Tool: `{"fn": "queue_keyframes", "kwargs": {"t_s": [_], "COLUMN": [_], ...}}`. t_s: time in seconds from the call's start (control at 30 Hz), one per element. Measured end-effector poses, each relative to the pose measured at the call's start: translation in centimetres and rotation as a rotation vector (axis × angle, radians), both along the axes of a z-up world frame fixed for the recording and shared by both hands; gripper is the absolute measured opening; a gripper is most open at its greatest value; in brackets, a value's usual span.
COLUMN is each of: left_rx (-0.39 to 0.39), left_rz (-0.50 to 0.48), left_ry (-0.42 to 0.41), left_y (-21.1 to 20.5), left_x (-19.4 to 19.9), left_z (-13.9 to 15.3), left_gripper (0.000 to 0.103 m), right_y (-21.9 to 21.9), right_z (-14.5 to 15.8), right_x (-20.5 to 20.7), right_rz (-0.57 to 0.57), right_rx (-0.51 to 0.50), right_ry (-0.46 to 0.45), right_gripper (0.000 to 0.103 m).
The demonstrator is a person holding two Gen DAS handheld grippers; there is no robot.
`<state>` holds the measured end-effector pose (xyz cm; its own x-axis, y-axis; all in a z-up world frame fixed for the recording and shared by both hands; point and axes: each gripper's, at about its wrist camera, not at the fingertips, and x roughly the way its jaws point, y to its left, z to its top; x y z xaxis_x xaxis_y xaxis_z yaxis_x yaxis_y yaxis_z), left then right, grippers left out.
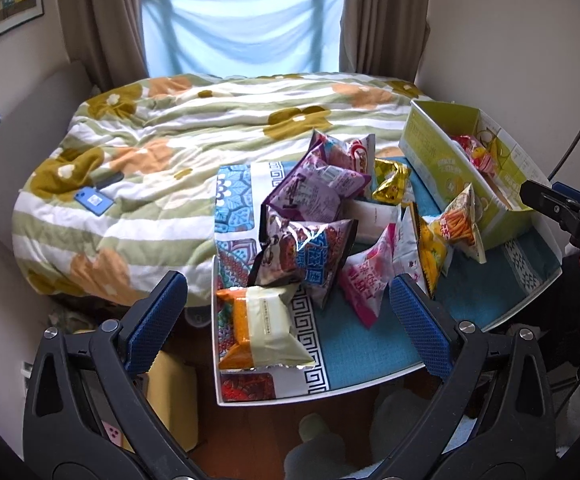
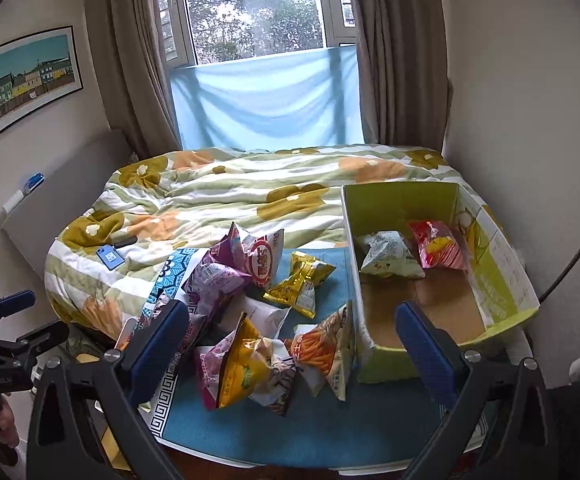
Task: Organize snacks
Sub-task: 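Grasp the orange-and-cream bag with the left tool while the right tool grasps the yellow chip bag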
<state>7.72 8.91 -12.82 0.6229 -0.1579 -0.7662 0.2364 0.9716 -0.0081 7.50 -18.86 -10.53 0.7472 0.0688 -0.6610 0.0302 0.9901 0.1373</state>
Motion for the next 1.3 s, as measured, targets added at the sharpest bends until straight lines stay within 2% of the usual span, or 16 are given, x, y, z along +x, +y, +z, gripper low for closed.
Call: {"fn": "queue_keyframes", "kwargs": {"t_s": [0.23, 0.37, 0.57, 0.67, 0.7, 0.77, 0.87, 1.17, 1.23, 1.3], "left_rx": [0.01, 0.048, 0.112, 0.129, 0.131, 0.132, 0.138, 0.129, 0.127, 0.131], "left_rz": [0.016, 0.059, 0.071, 0.074, 0.077, 0.082, 0.093, 0.079, 0.077, 0.073], "left_ry": [0.055, 0.067, 0.097, 0.122, 0.131, 0.157, 0.196, 0.227, 0.231, 0.233], "left_y": [1.2, 1.2, 0.2, -0.2, -0.2, -0.2, -0.1, 0.1, 0.2, 0.2], "left_x": [1.1, 2.4, 3.5, 4.0, 4.1, 4.7, 5.3, 6.1, 6.2, 6.2], "left_z": [-6.1, -9.3, -13.5, -15.0, -15.4, -16.1, -17.1, -17.4, -17.3, -17.3], "left_gripper": [0.101, 0.1, 0.088, 0.086, 0.085, 0.075, 0.069, 0.061, 0.061, 0.06], "right_y": [3.1, 4.2, 5.5, 6.1, 6.3, 6.8, 6.9, 5.4, 5.2, 4.9], "right_z": [-4.8, -7.9, -10.6, -11.6, -11.9, -12.4, -13.1, -15.2, -15.6, -16.2], "right_x": [0.0, 0.5, 1.8, 2.7, 3.0, 3.5, 4.4, 6.3, 6.5, 6.8], "right_rz": [-0.099, -0.1, -0.073, -0.057, -0.05, -0.035, -0.03, -0.059, -0.058, -0.053], "right_rx": [0.041, 0.033, -0.015, -0.013, -0.019, -0.038, -0.037, -0.002, 0.012, 0.029], "right_ry": [0.105, 0.166, 0.165, 0.169, 0.173, 0.18, 0.198, 0.263, 0.281, 0.306], "right_gripper": [0.103, 0.103, 0.103, 0.103, 0.103, 0.103, 0.103, 0.102, 0.098, 0.089]}}
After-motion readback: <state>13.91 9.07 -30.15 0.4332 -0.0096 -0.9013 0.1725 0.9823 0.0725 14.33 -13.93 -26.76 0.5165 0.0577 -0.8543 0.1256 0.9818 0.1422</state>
